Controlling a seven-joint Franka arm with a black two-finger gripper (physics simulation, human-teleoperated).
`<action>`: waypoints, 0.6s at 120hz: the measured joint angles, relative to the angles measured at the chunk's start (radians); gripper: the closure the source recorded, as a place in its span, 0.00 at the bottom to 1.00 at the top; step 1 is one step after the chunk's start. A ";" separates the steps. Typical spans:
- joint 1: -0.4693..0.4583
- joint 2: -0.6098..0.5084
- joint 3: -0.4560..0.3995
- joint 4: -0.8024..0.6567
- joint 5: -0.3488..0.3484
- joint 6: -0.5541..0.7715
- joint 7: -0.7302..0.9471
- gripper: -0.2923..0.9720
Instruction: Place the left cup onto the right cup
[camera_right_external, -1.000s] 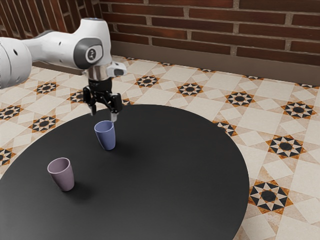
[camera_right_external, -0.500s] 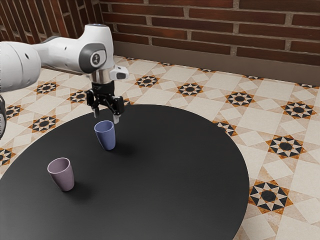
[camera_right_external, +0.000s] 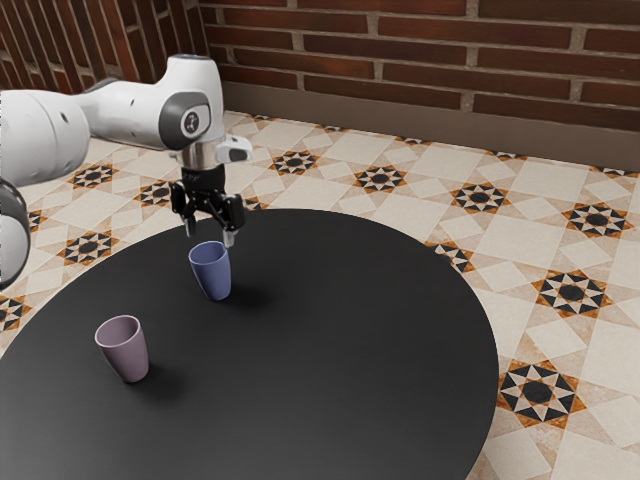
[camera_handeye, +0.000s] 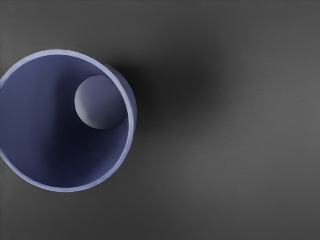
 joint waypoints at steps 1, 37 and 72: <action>0.000 0.001 0.000 0.000 0.000 0.000 0.000 0.26; 0.001 0.048 -0.003 0.033 0.008 0.000 0.014 0.26; 0.011 0.104 -0.009 0.069 0.009 0.000 0.022 0.28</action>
